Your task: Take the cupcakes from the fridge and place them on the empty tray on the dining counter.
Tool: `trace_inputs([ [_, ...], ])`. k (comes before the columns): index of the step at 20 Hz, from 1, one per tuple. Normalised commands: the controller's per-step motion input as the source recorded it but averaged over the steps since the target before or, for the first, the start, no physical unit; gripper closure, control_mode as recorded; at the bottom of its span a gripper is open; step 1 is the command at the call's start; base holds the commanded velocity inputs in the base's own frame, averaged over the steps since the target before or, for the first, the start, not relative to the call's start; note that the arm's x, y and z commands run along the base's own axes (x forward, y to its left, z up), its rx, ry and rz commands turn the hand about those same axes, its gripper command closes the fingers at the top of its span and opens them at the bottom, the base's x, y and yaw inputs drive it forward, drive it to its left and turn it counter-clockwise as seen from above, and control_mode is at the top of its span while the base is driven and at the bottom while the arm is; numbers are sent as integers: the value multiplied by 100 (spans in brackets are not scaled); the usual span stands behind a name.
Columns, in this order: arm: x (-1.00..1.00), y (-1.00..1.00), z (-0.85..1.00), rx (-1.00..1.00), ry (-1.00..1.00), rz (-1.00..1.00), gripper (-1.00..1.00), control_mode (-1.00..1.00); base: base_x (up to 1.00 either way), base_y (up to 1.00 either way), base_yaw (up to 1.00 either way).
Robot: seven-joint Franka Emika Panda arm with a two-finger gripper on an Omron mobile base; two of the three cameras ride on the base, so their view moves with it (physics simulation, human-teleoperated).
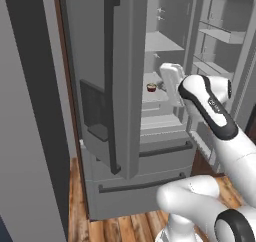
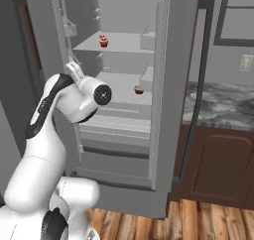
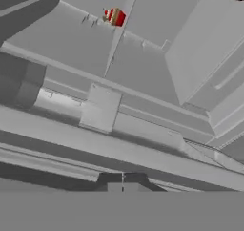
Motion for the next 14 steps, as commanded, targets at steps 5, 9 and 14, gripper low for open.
trace_inputs([
  [5, 76, 0, -19, 1, 0, 3, 100, -100, 0, 0, 0],
  [9, 75, 2, -16, 5, 0, 5, 100, -100, 0, 0, 0],
  [14, 66, 7, -4, 21, 4, 17, 100, -100, 0, 0, 0],
])
